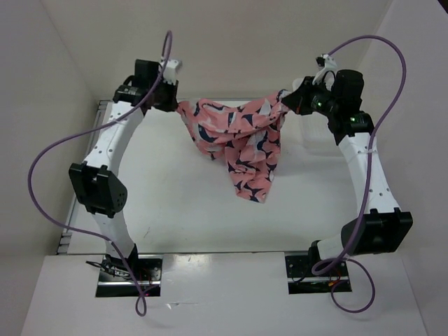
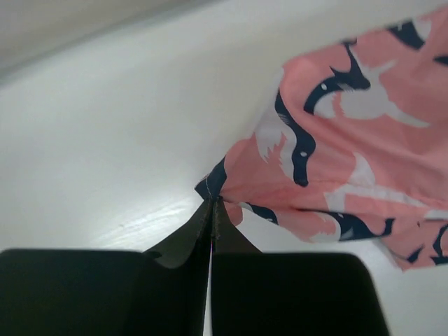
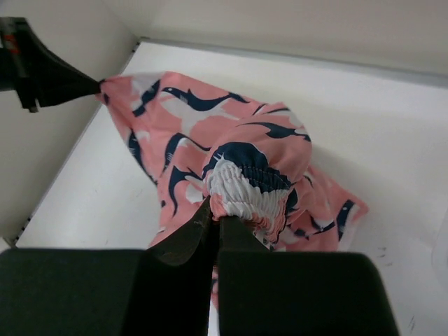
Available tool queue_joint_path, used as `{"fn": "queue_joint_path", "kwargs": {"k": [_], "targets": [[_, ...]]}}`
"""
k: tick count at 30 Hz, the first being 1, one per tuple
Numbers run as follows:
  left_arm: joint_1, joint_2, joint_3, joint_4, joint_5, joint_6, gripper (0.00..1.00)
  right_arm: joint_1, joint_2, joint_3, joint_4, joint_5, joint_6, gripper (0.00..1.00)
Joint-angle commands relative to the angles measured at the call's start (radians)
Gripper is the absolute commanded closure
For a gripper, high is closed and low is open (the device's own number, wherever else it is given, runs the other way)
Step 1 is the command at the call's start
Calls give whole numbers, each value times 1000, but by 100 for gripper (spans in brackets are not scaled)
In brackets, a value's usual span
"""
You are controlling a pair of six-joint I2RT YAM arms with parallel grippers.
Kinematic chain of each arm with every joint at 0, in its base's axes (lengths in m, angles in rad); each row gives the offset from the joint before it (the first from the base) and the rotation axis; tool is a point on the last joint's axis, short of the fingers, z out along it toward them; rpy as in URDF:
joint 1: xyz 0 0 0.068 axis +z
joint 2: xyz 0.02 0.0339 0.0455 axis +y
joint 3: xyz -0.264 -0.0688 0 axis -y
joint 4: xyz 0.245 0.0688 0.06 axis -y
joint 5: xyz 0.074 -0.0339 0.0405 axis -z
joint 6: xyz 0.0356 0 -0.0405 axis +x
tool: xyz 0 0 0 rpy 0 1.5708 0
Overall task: Fold and stack the shorts
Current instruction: Flatten the shorts out
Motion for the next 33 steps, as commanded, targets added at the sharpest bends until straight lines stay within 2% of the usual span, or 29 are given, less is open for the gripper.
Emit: {"fn": "queue_joint_path", "kwargs": {"k": [1,5,12,15,17,23,26,28,33], "targets": [[54,-84,162,-27,-56,4,100,-7,16,164,91,-9,20,100],[117,-155,299,-36,-79,4,100,-7,16,271,52,-27,20,100],[131,-374,310,-55,-127,4,100,-7,-143,192,11,-95,-3,100],[131,-443,326,-55,-154,4,100,-7,-192,222,2,-95,-3,100],[131,-468,390,-55,-194,4,100,-7,-202,250,2,-119,17,100],[131,-445,612,-46,-272,4,100,-7,-222,339,11,-156,106,100],[131,-416,613,-37,-274,4,100,-7,-242,293,33,-167,148,100],[131,-381,555,-36,-237,4,100,-7,-251,248,57,-167,157,100],[131,-248,484,-36,-167,4,100,-7,-271,26,134,-143,244,100]]}}
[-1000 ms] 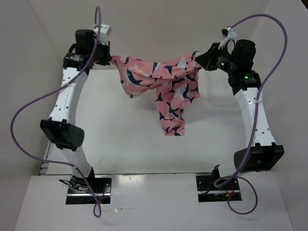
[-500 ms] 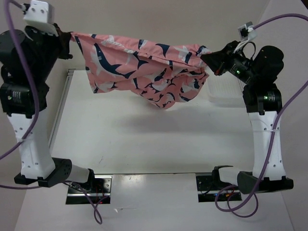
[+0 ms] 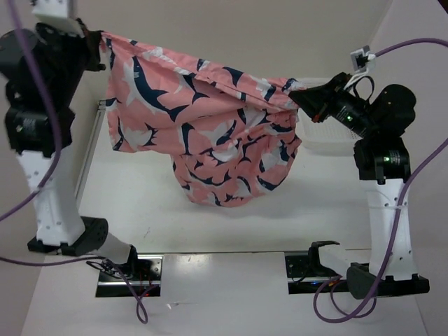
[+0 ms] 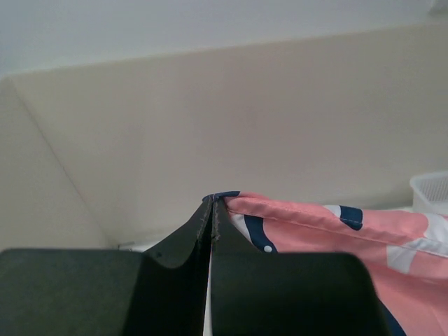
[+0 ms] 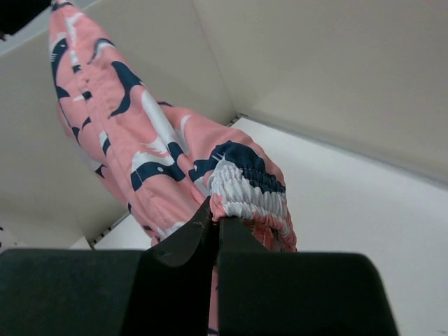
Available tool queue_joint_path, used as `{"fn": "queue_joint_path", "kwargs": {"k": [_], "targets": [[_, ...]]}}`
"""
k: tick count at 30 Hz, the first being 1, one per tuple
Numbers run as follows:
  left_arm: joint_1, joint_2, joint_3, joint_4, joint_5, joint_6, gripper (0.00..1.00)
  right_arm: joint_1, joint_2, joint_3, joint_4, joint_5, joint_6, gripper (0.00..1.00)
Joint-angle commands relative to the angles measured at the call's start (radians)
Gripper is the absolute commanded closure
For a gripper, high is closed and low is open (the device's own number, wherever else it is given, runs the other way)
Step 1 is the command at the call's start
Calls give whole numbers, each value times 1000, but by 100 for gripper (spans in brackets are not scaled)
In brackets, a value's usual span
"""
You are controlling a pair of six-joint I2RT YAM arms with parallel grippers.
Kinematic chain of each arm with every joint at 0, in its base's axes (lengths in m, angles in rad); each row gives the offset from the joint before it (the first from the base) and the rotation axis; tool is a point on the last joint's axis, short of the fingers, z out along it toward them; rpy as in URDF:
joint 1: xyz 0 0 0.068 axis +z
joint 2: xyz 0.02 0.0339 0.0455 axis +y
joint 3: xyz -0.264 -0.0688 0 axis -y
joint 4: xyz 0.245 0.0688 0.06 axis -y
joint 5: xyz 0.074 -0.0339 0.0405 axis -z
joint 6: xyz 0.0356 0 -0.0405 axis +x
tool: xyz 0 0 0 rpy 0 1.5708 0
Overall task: Fold and stack the shorts
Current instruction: Flatten the shorts out
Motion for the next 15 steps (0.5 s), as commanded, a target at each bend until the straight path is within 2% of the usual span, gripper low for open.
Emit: {"fn": "queue_joint_path", "kwargs": {"k": [1,3,6,9,15], "targets": [[6,192,-31,5,20,4,100,-7,27,-155,85,38,69,100],[6,274,43,-6,33,4,100,-7,46,-213,129,83,69,100],[6,482,175,-6,43,4,100,-7,104,-305,187,117,69,100],[-33,597,226,3,33,4,100,-7,171,-327,212,186,17,100],[-118,731,295,32,-4,4,100,-39,306,-327,273,316,-7,100]]}}
